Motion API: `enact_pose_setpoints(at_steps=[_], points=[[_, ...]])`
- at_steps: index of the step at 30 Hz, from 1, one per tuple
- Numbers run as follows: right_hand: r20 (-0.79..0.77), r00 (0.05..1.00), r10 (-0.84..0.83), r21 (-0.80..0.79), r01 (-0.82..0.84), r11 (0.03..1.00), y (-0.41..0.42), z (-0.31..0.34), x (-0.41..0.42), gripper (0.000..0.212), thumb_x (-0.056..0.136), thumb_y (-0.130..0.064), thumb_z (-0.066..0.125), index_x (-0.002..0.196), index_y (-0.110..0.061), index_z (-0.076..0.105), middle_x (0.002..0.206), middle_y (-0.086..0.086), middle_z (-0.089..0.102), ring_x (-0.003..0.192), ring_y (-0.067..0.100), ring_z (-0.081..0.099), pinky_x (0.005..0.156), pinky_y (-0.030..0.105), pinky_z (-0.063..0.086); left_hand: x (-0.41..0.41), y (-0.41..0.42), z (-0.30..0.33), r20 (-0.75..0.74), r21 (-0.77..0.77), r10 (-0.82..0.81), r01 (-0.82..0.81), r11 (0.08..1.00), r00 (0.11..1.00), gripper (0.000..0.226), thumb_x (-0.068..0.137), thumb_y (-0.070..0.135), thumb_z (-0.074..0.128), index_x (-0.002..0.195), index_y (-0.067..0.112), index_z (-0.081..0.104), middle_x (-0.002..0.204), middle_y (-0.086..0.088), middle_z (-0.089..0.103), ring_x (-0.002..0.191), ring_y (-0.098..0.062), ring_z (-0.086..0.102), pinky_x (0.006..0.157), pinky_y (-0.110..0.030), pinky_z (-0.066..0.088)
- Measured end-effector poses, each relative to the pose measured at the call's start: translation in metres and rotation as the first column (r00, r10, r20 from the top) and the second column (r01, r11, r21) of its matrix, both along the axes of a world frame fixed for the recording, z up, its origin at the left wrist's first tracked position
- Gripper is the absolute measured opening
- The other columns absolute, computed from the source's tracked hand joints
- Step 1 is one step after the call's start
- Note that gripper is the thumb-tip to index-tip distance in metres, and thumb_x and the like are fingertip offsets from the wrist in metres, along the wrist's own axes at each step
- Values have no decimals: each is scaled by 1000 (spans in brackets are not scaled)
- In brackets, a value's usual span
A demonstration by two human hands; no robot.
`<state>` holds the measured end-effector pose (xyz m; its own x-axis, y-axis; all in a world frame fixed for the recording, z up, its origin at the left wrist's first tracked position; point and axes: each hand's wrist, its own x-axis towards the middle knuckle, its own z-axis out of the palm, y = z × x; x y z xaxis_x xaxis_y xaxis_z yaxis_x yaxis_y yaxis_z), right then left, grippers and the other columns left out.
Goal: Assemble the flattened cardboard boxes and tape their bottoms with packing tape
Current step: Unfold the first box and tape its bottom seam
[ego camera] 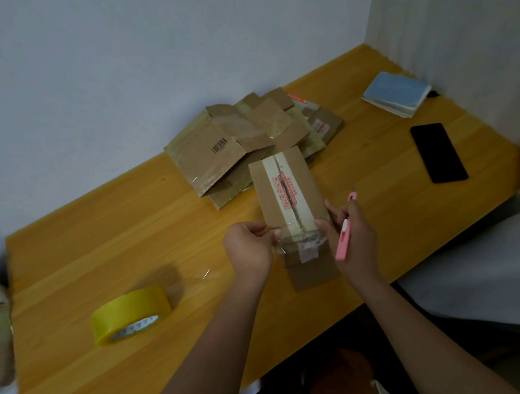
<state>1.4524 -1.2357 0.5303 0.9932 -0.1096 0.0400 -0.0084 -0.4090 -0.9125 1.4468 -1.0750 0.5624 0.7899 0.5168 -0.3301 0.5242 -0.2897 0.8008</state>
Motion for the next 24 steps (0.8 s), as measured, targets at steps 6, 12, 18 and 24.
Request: enact_pose_setpoints(at_steps=[6, 12, 18, 24], points=[[-23, 1000, 1, -1, -1, 1000, -5, -4, 0, 26, 91, -16, 66, 90, -9, 41, 133, 13, 60, 119, 19, 59, 70, -3, 40, -8, -6, -3, 94, 107, -129, 119, 987, 987, 36, 86, 7, 70, 122, 2, 64, 99, -13, 73, 68, -2, 56, 54, 2, 38], [-28, 983, 180, 22, -179, 984, -13, 1, 2, 55, 74, -38, 74, 111, -18, 39, 144, -9, 44, 119, 4, 54, 78, 16, 54, -21, 1, -7, 165, 70, -277, 269, 960, 947, 62, 73, 16, 81, 131, 15, 59, 101, 7, 60, 94, -13, 63, 86, -25, 55], [71, 959, 276, -226, -254, 940, -10, -6, 1, 55, 77, -26, 78, 109, -30, 34, 124, 12, 63, 75, 10, 64, 53, 12, 47, -17, -10, -16, 173, 277, -329, 275, 921, 928, 50, 71, 20, 84, 119, 17, 69, 99, 6, 51, 84, -6, 50, 75, -13, 48], [175, 947, 271, -264, -220, 939, -16, -17, 9, 45, 79, -21, 76, 97, -28, 36, 111, 14, 70, 77, 18, 70, 55, 20, 52, -19, -8, -34, 286, 356, -323, 213, 910, 902, 45, 70, 8, 84, 112, 12, 71, 92, 0, 59, 81, -15, 59, 72, -30, 58]])
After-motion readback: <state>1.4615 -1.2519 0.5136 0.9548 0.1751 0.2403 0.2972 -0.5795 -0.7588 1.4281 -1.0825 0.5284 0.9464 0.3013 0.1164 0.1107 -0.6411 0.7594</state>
